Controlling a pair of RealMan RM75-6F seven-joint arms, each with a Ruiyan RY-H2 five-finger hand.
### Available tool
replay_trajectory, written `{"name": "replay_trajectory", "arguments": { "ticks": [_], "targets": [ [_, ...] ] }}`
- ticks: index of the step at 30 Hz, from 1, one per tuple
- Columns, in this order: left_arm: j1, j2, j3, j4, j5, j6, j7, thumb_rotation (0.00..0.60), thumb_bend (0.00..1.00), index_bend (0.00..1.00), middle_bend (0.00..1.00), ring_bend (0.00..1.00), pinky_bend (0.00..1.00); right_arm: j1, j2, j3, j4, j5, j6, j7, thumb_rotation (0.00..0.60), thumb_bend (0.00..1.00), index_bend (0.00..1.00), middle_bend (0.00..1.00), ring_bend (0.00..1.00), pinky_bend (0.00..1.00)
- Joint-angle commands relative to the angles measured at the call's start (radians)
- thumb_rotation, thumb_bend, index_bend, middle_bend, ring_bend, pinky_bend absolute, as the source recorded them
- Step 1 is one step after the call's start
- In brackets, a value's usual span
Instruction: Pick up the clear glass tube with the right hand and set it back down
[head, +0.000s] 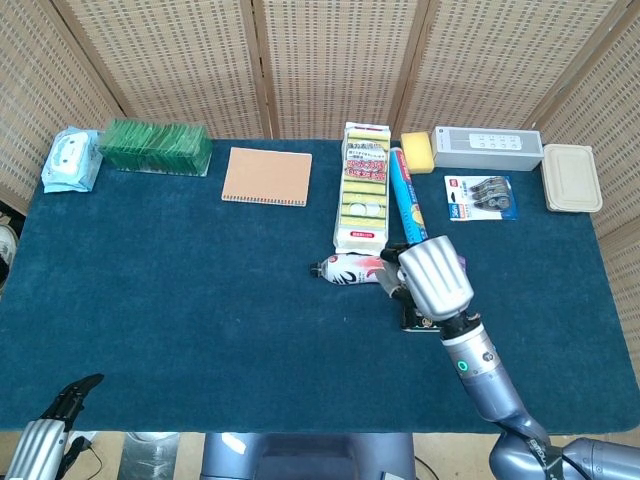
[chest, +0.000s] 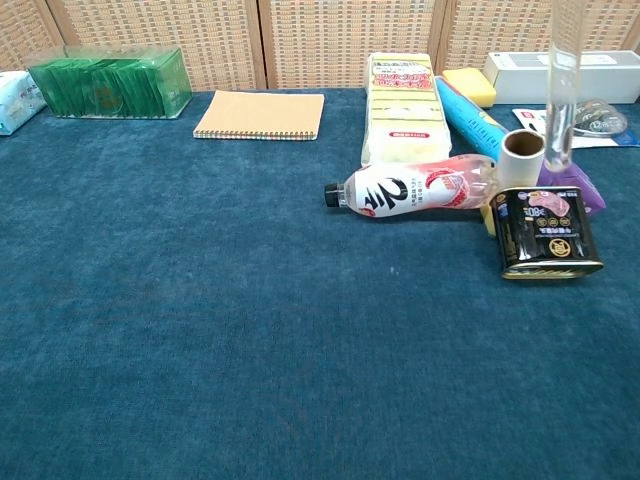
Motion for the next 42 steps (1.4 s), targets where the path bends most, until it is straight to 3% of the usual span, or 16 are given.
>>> {"name": "replay_trajectory", "arguments": {
  "ticks": [1, 5, 12, 22, 42],
  "targets": [
    [0.000, 0.000, -0.002, -0.002, 0.005, 0.006, 0.002, 0.600, 0.20, 0.11, 0.17, 0.16, 0.35, 0.033, -0.030, 0.057, 0.069, 0.022, 0.016, 0.069, 0.600, 0.39, 0.81, 0.99, 1.00, 1.00],
    [0.000, 0.001, -0.002, -0.011, 0.005, 0.004, 0.017, 0.600, 0.20, 0.11, 0.17, 0.16, 0.35, 0.054, -0.049, 0.071, 0.127, 0.022, 0.002, 0.134, 0.600, 0.39, 0.81, 0.99, 1.00, 1.00],
    [0.007, 0.003, -0.003, -0.026, -0.016, -0.003, 0.031, 0.600, 0.20, 0.11, 0.17, 0.16, 0.35, 0.073, -0.094, 0.047, 0.266, -0.027, -0.007, 0.276, 0.600, 0.39, 0.81, 0.99, 1.00, 1.00],
    [0.015, 0.000, -0.003, -0.062, -0.029, -0.015, 0.082, 0.600, 0.20, 0.11, 0.17, 0.16, 0.35, 0.099, -0.120, 0.028, 0.400, -0.103, 0.003, 0.384, 0.600, 0.39, 0.81, 0.99, 1.00, 1.00],
    [0.034, 0.000, -0.009, -0.144, -0.067, -0.033, 0.193, 0.600, 0.20, 0.11, 0.17, 0.16, 0.35, 0.131, -0.166, -0.004, 0.671, -0.145, 0.006, 0.601, 0.600, 0.39, 0.81, 0.99, 1.00, 1.00]
  ]
}}
